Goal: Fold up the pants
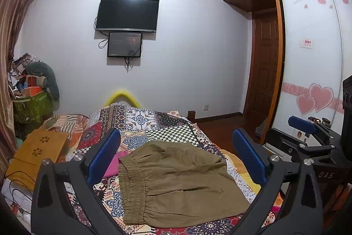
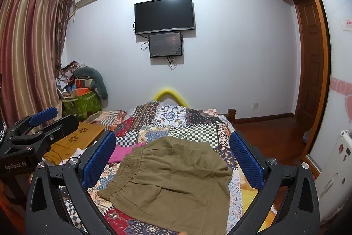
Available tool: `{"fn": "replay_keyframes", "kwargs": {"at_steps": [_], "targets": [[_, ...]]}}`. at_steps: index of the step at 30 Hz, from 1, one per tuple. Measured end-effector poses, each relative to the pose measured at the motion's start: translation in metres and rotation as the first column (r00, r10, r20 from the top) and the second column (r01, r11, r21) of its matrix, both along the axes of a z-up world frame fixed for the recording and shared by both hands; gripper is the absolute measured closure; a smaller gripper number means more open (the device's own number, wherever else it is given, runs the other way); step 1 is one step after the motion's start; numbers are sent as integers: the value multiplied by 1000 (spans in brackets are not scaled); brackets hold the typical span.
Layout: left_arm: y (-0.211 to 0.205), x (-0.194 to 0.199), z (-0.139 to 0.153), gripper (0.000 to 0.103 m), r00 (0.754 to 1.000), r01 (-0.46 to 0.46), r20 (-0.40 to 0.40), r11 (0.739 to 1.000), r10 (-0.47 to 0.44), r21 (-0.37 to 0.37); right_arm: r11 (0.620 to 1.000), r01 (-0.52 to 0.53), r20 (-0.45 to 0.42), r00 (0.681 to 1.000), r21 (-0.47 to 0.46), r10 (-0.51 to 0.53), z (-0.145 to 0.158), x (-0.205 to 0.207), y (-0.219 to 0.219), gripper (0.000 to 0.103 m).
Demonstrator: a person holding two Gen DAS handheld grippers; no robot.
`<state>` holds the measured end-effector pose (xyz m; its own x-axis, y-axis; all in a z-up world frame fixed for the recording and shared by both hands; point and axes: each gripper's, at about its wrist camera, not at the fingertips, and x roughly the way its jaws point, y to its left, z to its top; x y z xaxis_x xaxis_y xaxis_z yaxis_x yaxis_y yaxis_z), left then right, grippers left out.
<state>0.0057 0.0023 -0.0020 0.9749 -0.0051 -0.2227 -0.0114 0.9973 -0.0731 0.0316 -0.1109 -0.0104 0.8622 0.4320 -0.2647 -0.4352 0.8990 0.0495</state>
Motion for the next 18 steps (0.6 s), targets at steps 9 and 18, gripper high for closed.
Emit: {"fn": "replay_keyframes", "kwargs": {"at_steps": [9,18], "targets": [[1,1,0,0,1000,1,0,1000,-1,0,1000,1,-5,1000,-1,-1,3,1,1,1],[1,2,-3,0,1000,3,-1,1000,-3,-3,1000,3,-7,1000,0,-3,4,2,-1,1]]}}
